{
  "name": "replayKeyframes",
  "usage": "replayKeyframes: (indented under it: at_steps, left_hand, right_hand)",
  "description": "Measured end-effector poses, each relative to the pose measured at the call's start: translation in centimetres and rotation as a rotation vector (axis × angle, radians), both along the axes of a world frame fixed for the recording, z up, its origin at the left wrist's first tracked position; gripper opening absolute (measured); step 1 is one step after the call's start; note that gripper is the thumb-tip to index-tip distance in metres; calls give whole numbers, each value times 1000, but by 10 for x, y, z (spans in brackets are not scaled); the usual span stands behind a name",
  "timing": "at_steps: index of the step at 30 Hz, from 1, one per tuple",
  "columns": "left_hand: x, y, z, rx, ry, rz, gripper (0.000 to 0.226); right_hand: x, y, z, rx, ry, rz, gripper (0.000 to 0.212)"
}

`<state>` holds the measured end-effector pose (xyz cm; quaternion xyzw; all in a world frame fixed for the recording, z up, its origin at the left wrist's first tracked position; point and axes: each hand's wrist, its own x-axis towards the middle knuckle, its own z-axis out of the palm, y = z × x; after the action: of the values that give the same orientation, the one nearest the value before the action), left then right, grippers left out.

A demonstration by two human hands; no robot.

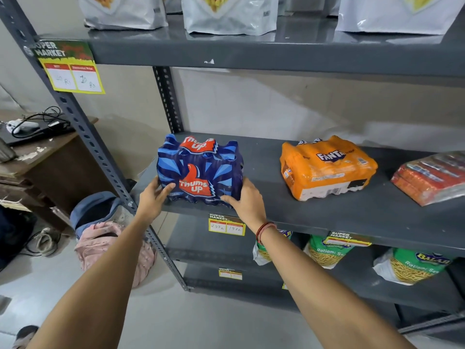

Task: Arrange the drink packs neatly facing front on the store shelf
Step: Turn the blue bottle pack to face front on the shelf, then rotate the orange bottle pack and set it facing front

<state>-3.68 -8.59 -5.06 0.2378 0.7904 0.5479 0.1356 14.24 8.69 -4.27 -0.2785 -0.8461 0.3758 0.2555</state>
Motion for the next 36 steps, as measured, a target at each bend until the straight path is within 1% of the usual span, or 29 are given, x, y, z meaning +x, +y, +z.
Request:
replayKeyframes:
  at_steps: [3, 6, 8, 10, 12, 13, 15, 18, 20, 21, 23, 25, 27, 29, 31, 32, 34, 36]
  left_hand:
    - [1, 3, 3, -2, -1, -16, 50]
    - [9, 4, 7, -34, -7, 24, 55]
    - [22, 8, 8, -43, -23, 142, 60]
    - [48, 14, 7, -38, 1, 336, 60]
    - [85, 27, 4, 0, 84, 504, 50]
    - [106, 36, 4, 47, 127, 521, 42]
    - [144, 62, 6, 144, 168, 427, 27]
    - [182, 108, 16, 178, 217, 147, 13]
    - [192, 141, 29, 139, 232, -2, 13]
    - [193, 158, 35, 124, 212, -40, 15]
    - [190, 190, 44, 72, 169, -64, 31]
    - [187, 225, 49, -71, 100, -92, 58]
    - [186, 256, 52, -195, -53, -131, 80]
    - [189, 283, 55, -205, -230, -159, 93]
    - [193, 304, 54, -161, -329, -77, 98]
    - [193, 311, 52, -136, -340, -5, 97]
    - [192, 320, 46, -96, -341, 113, 87]
    - [187, 324, 41, -64, -347, 135, 81]
  right_hand:
    - [0, 2, -1, 8, 2, -3, 59]
    - [0, 3, -2, -18, 10, 16, 60]
    - [3, 5, -1, -42, 13, 46, 58]
    - [11, 13, 0, -37, 32, 63, 56]
    - [24, 26, 4, -20, 75, 62, 54]
    - [31, 33, 8, -3, 96, 58, 54]
    - [46, 52, 20, 40, 142, 33, 48]
    - [72, 87, 40, 100, 235, -46, 32]
    - [90, 115, 50, 159, 247, -119, 27]
    - [99, 130, 54, 183, 243, -163, 24]
    - [115, 161, 60, 216, 209, -277, 23]
    - [129, 194, 64, 254, 78, -414, 32]
    - [137, 223, 65, 240, -115, -507, 53]
    - [141, 251, 64, 91, -291, -492, 78]
    - [143, 275, 62, -127, -417, -391, 95]
    - [143, 283, 60, -239, -427, -356, 99]
    - [141, 293, 53, -383, -333, -374, 101]
    - [137, 298, 41, -367, -239, -454, 96]
